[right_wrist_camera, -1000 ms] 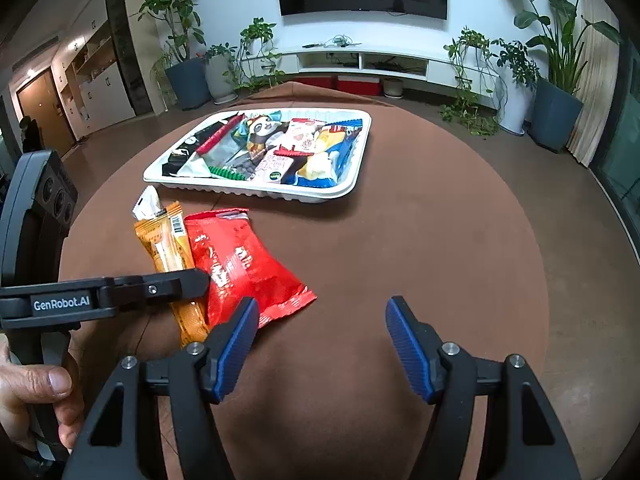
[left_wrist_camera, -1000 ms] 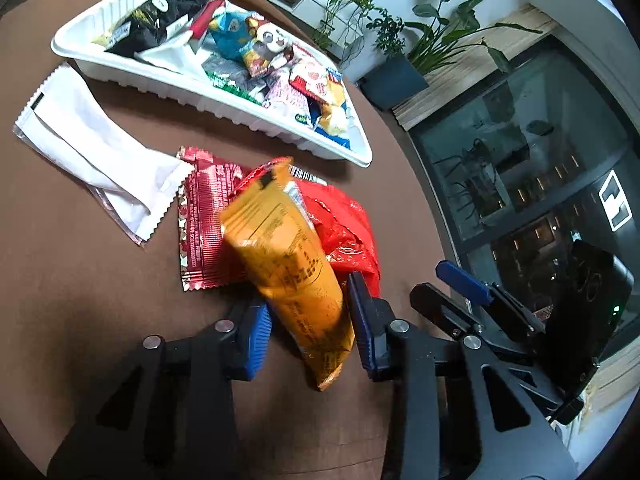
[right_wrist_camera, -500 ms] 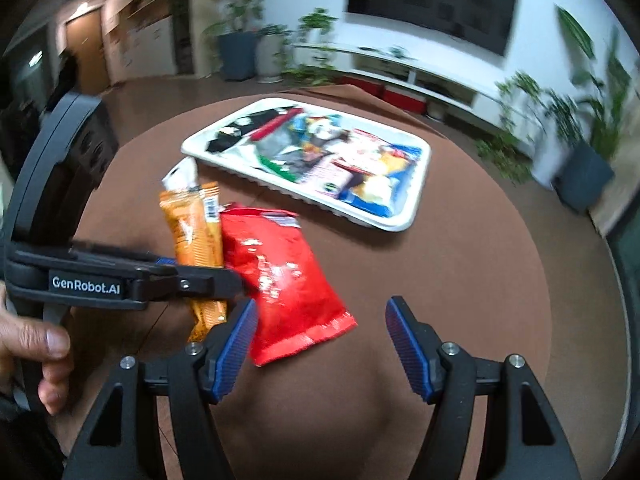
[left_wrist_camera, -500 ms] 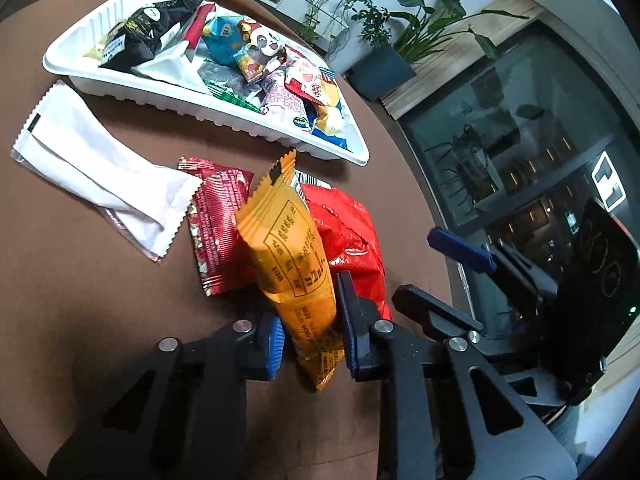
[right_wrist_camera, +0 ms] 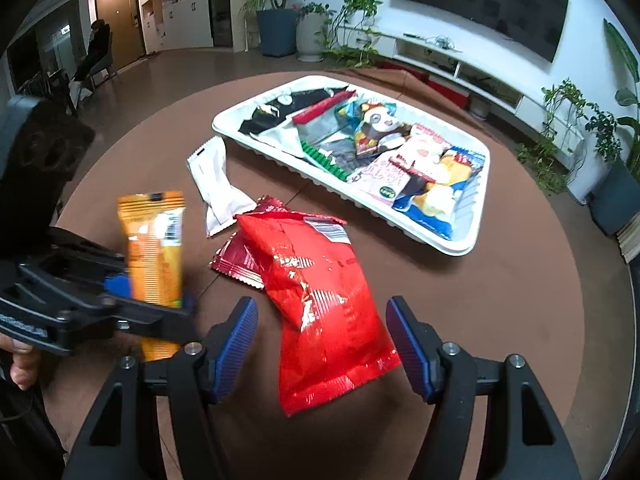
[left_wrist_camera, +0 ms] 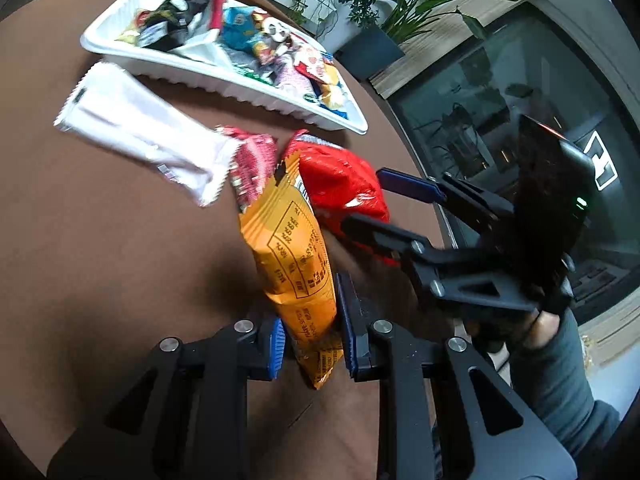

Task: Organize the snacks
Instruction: 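Grasp the orange bar packet with the left tool while the right tool grasps the red chip bag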

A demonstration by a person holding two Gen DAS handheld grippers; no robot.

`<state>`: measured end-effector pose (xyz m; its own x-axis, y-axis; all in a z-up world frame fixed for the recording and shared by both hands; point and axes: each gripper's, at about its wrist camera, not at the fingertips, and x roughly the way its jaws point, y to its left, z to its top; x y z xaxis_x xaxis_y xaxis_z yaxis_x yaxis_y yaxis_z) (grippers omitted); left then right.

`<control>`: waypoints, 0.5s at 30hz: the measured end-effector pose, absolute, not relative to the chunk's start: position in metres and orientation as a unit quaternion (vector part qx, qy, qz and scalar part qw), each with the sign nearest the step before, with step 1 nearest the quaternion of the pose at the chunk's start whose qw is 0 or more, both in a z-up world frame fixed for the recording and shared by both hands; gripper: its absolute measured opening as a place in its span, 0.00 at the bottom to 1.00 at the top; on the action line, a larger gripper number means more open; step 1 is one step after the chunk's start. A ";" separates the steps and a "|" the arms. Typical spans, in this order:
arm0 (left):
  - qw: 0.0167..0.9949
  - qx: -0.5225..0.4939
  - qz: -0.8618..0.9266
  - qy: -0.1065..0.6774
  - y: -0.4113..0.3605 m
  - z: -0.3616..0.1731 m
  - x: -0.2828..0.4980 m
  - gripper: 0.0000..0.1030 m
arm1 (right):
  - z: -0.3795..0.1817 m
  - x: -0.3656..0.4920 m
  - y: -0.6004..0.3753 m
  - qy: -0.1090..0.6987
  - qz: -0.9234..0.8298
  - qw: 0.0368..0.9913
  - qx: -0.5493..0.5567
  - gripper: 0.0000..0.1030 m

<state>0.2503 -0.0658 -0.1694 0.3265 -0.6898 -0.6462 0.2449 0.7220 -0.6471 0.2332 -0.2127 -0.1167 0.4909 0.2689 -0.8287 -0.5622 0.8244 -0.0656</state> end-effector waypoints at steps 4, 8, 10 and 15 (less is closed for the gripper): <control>0.779 -0.215 -0.305 0.504 -0.057 -0.167 0.245 0.20 | -0.125 0.243 -0.207 0.461 0.247 0.836 -0.164 0.67; 0.777 -0.216 -0.306 0.507 -0.049 -0.167 0.241 0.20 | -0.133 0.250 -0.202 0.484 0.252 0.823 -0.160 0.59; 0.775 -0.215 -0.307 0.509 -0.048 -0.168 0.241 0.20 | -0.135 0.250 -0.201 0.492 0.255 0.818 -0.155 0.54; 0.774 -0.213 -0.309 0.510 -0.047 -0.168 0.242 0.20 | -0.133 0.248 -0.203 0.498 0.253 0.819 -0.129 0.45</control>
<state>0.2415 -0.0470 -0.1679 0.2878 -0.6961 -0.6578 0.2611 0.7178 -0.6454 0.2477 -0.2030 -0.1335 0.3760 0.2871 -0.8810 -0.5432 0.8386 0.0414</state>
